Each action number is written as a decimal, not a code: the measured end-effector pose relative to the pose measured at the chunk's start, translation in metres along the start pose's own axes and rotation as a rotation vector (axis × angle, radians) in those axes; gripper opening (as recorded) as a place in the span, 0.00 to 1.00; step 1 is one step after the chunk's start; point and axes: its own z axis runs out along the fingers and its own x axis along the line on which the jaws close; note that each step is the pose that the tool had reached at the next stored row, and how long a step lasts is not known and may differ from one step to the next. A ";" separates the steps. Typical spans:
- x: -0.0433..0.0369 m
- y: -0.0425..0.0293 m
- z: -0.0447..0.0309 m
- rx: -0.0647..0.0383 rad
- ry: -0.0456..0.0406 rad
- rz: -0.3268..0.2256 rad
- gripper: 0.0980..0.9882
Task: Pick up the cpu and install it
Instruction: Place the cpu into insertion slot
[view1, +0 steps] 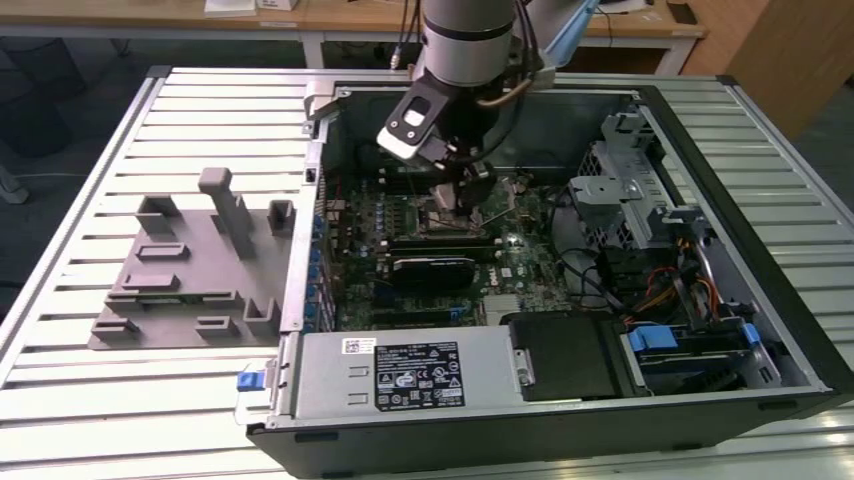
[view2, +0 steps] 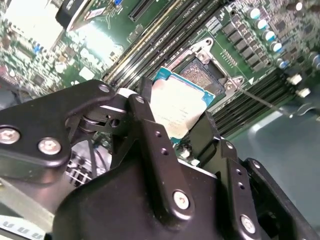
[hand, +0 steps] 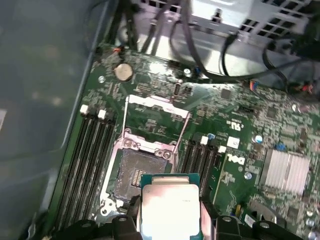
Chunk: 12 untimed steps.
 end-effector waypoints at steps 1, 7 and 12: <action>0.0000 0.0000 0.0001 0.000 -0.0010 0.018 0.50; 0.0000 -0.0001 0.0019 0.000 -0.0066 0.124 0.50; 0.0031 0.0003 0.0072 0.001 -0.0083 0.158 0.50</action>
